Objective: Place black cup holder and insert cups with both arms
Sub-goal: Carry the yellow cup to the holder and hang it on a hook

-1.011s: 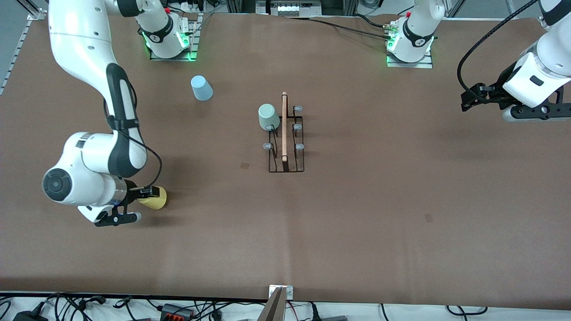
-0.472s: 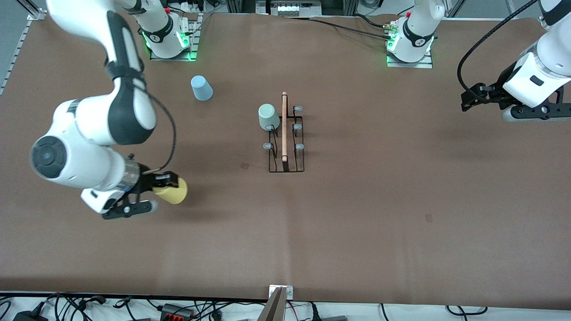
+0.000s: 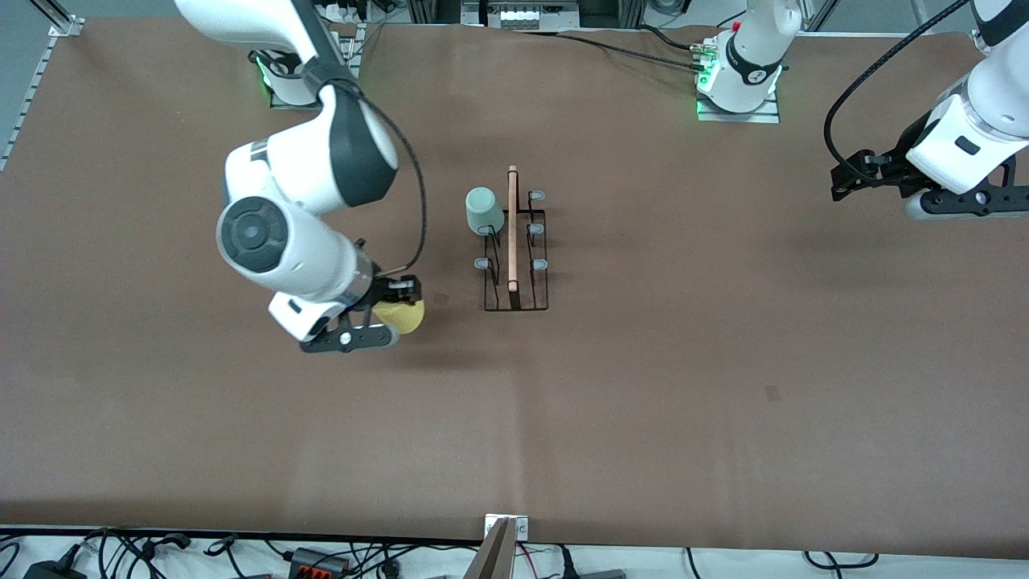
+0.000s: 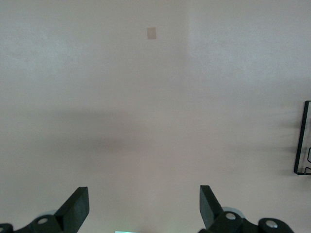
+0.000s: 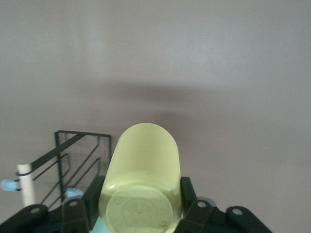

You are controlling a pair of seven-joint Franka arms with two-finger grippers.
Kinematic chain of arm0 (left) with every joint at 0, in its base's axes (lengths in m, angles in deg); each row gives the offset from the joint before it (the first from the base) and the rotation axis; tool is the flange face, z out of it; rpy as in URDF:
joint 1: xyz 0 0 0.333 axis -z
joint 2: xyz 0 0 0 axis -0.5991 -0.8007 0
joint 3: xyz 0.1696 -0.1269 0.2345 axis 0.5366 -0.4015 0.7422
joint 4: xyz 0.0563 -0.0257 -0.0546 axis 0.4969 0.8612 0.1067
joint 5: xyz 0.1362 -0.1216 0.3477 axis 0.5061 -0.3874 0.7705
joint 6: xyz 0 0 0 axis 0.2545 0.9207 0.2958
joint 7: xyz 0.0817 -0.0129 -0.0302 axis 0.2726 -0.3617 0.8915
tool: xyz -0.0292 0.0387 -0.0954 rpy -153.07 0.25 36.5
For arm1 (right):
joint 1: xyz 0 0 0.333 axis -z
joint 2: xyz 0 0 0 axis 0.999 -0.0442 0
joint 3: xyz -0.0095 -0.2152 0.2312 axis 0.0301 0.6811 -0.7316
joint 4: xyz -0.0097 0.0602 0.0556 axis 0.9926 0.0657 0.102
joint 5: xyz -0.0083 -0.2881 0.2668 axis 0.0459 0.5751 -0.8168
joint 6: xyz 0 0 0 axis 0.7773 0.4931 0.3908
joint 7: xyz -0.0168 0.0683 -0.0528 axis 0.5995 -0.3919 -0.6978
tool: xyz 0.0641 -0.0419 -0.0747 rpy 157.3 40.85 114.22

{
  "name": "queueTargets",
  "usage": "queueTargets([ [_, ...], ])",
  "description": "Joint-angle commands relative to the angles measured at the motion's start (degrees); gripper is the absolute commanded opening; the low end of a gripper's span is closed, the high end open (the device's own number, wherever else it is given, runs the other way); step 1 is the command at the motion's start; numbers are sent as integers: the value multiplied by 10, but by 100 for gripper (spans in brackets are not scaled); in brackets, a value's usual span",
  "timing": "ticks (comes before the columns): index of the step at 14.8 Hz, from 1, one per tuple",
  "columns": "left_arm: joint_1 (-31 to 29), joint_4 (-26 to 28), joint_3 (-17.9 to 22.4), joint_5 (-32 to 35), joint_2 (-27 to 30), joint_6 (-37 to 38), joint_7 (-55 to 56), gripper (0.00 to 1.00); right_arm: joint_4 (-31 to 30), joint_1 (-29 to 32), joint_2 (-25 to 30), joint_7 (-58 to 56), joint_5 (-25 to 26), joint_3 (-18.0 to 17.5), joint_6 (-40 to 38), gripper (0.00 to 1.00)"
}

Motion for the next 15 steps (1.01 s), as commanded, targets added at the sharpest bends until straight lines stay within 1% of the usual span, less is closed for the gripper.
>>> queueTargets([
  [1, 1, -14, 1, 5, -5, 3, -11, 100, 18, -29, -14, 51, -8, 3, -2, 39],
  [6, 1, -14, 1, 5, -5, 3, -11, 100, 17, -74, -32, 88, -12, -1, -2, 39],
  [9, 1, -14, 1, 4, -5, 3, -11, 100, 14, -75, -43, 88, -37, -6, -7, 39],
  [15, 1, -14, 1, 4, -5, 4, -11, 100, 13, -87, -58, 88, -37, -7, -2, 39],
])
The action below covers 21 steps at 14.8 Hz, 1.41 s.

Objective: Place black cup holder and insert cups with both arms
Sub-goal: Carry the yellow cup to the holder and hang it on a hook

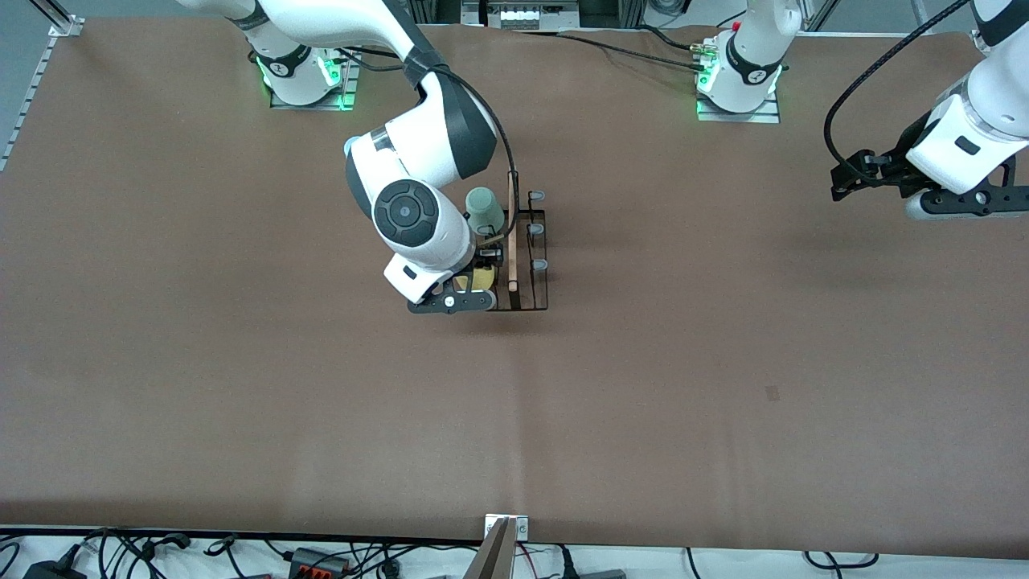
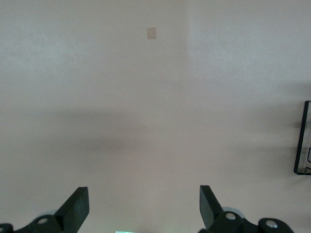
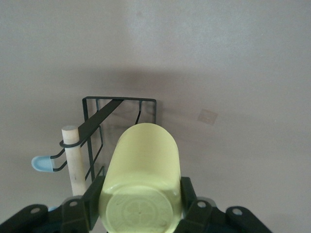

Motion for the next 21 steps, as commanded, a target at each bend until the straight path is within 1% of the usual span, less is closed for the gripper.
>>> queueTargets([
  [1, 0, -14, 1, 4, -5, 4, -11, 100, 12, -7, -12, 7, -10, 0, -3, 39],
  [11, 0, -14, 1, 4, -5, 4, -11, 100, 12, -8, -28, 7, -10, -2, 3, 39],
  [21, 0, -14, 1, 4, -5, 3, -11, 100, 11, -18, -45, 8, -9, -3, 27, 39],
])
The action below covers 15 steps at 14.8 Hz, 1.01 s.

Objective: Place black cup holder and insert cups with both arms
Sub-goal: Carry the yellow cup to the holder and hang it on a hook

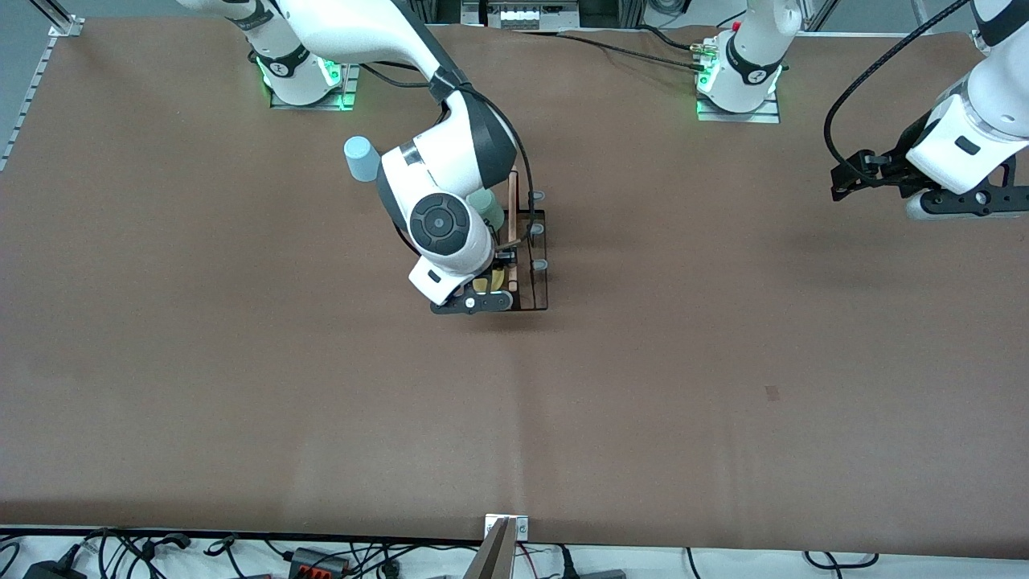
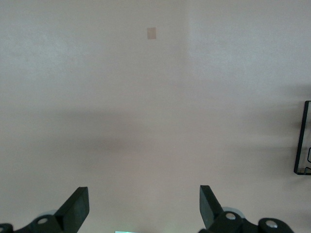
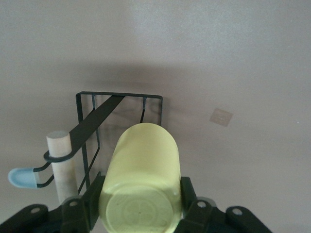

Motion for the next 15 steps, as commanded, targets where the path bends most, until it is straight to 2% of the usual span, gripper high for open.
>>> queueTargets([
  [1, 0, -14, 1, 4, -5, 3, -11, 100, 10, -3, -10, 3, -8, 1, 4, 39],
  [5, 0, -14, 1, 4, -5, 3, -11, 100, 9, -3, -12, 4, -8, 1, 5, 39],
  [9, 0, -14, 1, 4, -5, 3, -11, 100, 4, -3, -13, 8, -6, 1, 5, 43],
  [10, 0, -14, 1, 4, -5, 3, -11, 100, 5, -7, -15, 11, -5, 1, 5, 47],
  [11, 0, -14, 1, 4, -6, 3, -11, 100, 4, -9, -15, 11, -4, 1, 5, 54],
  [12, 0, -14, 1, 4, -6, 3, -11, 100, 5, -9, -15, 12, -4, 1, 5, 89],
  [13, 0, -14, 1, 4, -5, 3, -11, 100, 5, -9, -14, 10, -4, 2, 5, 100],
  [15, 0, -14, 1, 4, -5, 3, -11, 100, 9, -9, -8, 8, -5, 4, 1, 100],
])
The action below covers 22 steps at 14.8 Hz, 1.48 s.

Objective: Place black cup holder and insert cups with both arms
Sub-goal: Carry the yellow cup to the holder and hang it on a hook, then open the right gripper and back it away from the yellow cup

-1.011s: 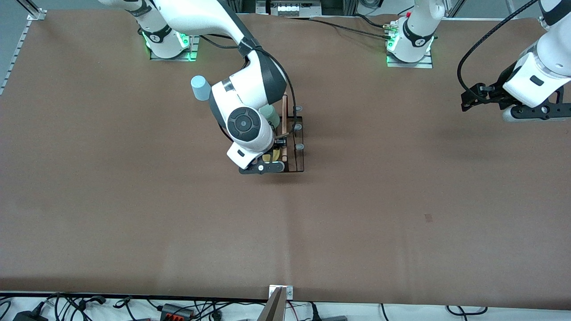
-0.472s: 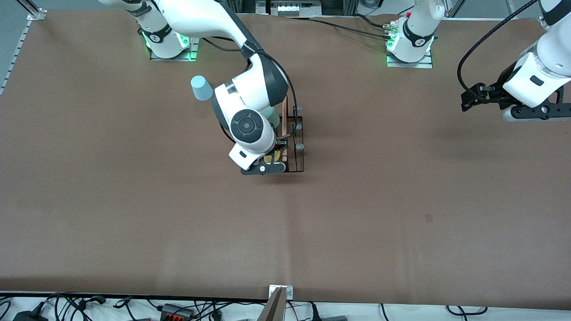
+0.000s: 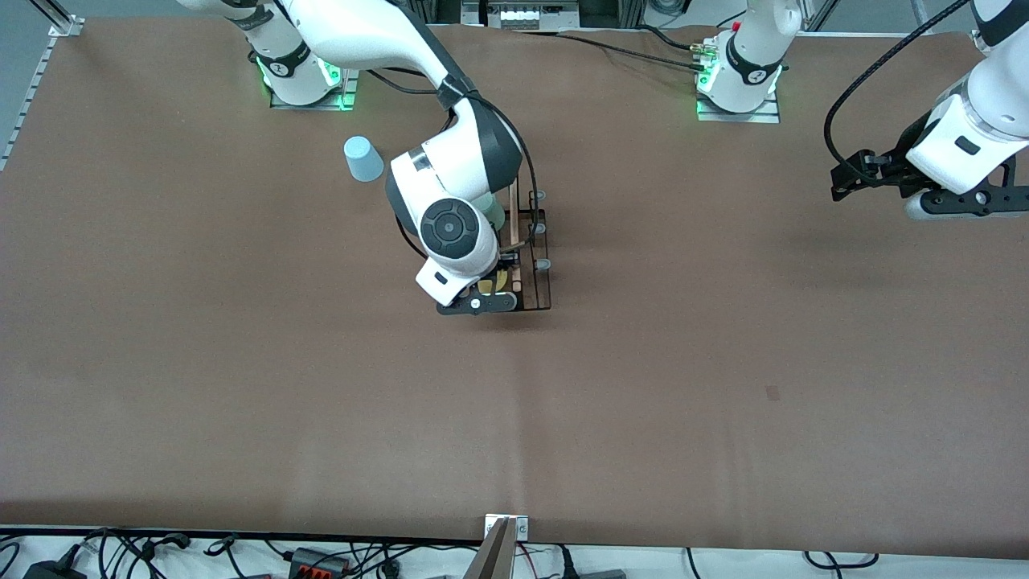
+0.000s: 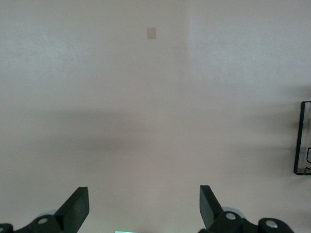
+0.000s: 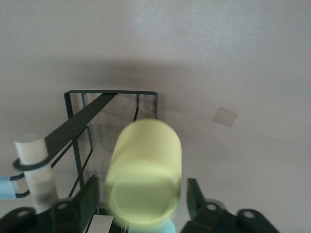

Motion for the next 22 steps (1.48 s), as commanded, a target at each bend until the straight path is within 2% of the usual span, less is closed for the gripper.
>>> queueTargets([
  [1, 0, -14, 1, 4, -5, 3, -11, 100, 10, -4, 6, 6, -5, 6, -4, 100],
  [7, 0, -14, 1, 4, -5, 3, -11, 100, 12, 2, 29, 13, -4, 17, -20, 100],
  [12, -1, -14, 1, 4, -6, 3, -11, 100, 12, 2, 81, 14, -3, 60, -33, 100],
  [15, 0, -14, 1, 4, -6, 3, -11, 100, 11, 2, 109, 4, -3, 111, -55, 100],
  [18, 0, -14, 1, 4, -6, 3, -11, 100, 12, 4, 115, -5, -5, 161, -71, 100],
  [22, 0, -14, 1, 4, -6, 3, -11, 100, 12, 22, 130, -15, -6, 170, -79, 100],
])
